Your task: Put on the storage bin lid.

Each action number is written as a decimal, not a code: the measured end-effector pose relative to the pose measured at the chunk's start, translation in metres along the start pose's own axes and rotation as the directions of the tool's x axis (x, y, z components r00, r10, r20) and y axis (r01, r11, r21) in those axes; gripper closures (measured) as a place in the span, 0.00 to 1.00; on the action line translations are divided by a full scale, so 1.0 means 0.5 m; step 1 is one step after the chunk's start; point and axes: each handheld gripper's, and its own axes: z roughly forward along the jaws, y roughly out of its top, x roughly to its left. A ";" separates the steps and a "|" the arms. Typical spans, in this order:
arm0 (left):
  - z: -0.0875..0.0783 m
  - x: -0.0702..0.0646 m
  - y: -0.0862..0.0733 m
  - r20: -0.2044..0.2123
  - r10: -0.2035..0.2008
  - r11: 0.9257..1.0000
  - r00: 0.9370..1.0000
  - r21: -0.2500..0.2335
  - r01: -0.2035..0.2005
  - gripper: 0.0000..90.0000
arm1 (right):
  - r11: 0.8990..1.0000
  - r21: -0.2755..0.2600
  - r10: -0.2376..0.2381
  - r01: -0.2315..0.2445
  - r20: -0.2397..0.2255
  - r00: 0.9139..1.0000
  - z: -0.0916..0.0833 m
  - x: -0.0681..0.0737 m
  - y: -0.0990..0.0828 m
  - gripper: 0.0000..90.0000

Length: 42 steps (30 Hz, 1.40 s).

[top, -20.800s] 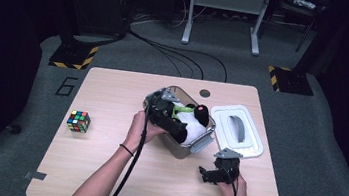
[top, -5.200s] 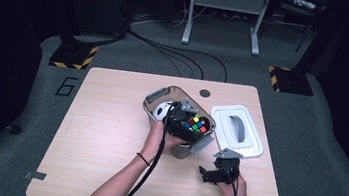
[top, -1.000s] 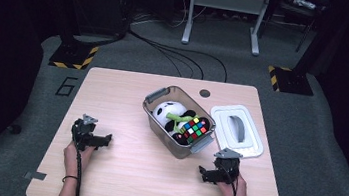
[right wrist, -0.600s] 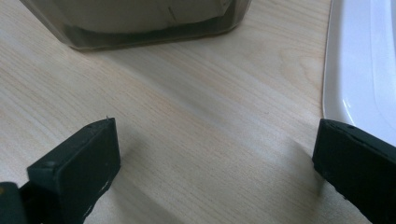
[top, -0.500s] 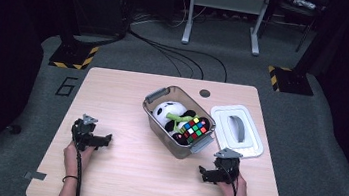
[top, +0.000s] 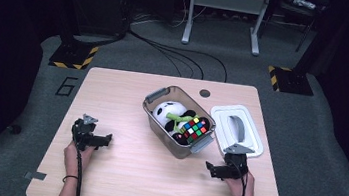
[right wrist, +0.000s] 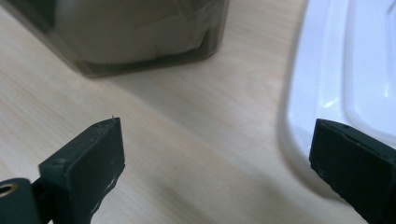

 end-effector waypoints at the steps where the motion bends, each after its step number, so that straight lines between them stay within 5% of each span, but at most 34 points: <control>1: 0.000 0.000 0.000 0.000 0.000 1.000 1.000 0.000 0.000 0.00 | 1.000 -0.004 -0.002 0.002 0.007 1.000 -0.004 -0.004 0.006 0.03; 16: 0.000 -0.001 0.001 0.005 0.000 1.000 1.000 0.004 0.000 0.00 | 0.998 -0.026 0.051 -0.049 0.080 0.995 -0.016 -0.112 0.074 0.02; 29: 0.000 -0.002 0.001 0.004 0.000 1.000 1.000 0.005 0.000 0.00 | 0.993 0.047 0.098 -0.105 0.137 0.986 0.041 -0.194 0.106 0.02; 37: 0.000 -0.001 0.002 0.006 0.006 1.000 1.000 0.013 -0.006 0.00 | 0.984 0.079 0.147 -0.161 0.156 0.977 0.075 -0.236 0.126 0.11; 42: 0.000 -0.001 0.002 0.007 0.006 1.000 1.000 0.013 -0.006 0.00 | 0.984 0.056 0.160 -0.171 0.169 0.973 0.080 -0.247 0.133 0.20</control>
